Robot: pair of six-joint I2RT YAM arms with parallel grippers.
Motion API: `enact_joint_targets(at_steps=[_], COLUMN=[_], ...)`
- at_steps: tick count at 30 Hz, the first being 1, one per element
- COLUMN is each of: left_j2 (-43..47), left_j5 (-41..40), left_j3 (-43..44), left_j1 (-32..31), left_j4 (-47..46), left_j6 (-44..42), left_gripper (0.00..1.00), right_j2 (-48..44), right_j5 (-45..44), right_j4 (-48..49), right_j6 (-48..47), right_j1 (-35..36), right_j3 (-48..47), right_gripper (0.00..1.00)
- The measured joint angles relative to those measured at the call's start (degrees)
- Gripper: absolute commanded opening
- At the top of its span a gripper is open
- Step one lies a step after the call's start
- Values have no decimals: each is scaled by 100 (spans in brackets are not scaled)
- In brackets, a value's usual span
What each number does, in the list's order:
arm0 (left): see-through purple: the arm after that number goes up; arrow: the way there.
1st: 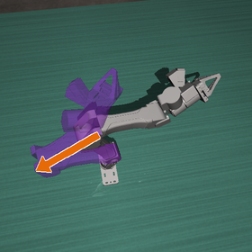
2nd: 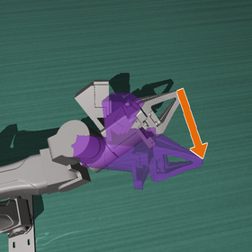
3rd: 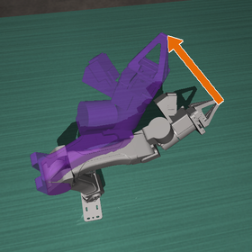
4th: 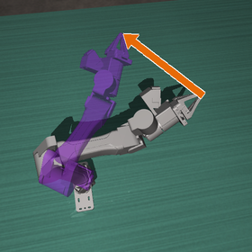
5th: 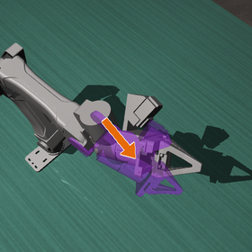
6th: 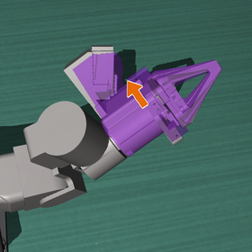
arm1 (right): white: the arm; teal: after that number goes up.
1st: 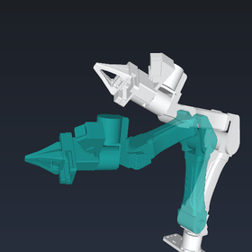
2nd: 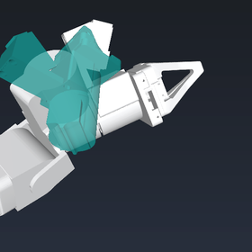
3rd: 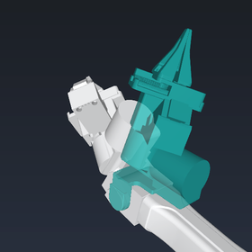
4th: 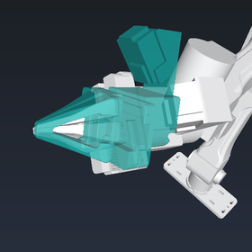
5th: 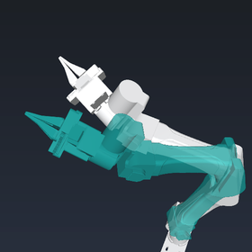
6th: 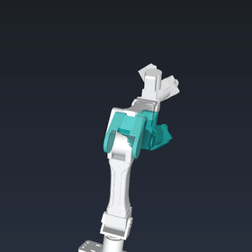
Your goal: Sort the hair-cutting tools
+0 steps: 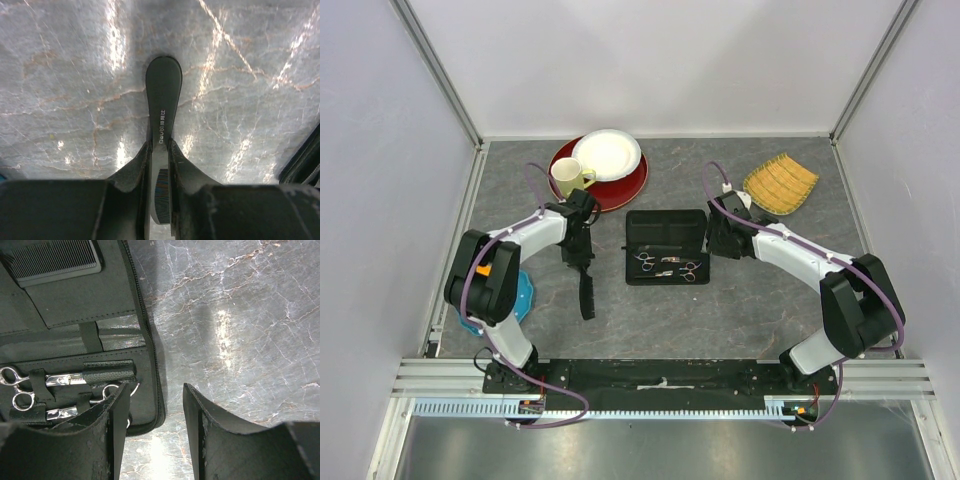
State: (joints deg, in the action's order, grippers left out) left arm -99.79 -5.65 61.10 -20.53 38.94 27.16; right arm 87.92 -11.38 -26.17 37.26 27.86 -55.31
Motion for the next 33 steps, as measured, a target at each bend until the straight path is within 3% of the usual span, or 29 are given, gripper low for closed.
enact_joint_targets(at_steps=[8,16,23,33], left_j2=[326,710,719,721], left_j5=[39,289,476,1110], left_j3=[-79,-85,-66,404], left_j1=[-146,-398,-715,-1202], left_j4=[61,-111,-251,-573], left_j6=[0,0,-13,-122], left_gripper=[2,2,2,2], right_j2=[0,-9,-63,-52], right_j5=[61,435,1606,3230], right_j4=[24,162,726,1698], right_j6=[-9,-199,-531,-688], right_j1=[0,0,22,402], right_j3=[-76,-138,-175,-306], right_gripper=[56,65,74,73])
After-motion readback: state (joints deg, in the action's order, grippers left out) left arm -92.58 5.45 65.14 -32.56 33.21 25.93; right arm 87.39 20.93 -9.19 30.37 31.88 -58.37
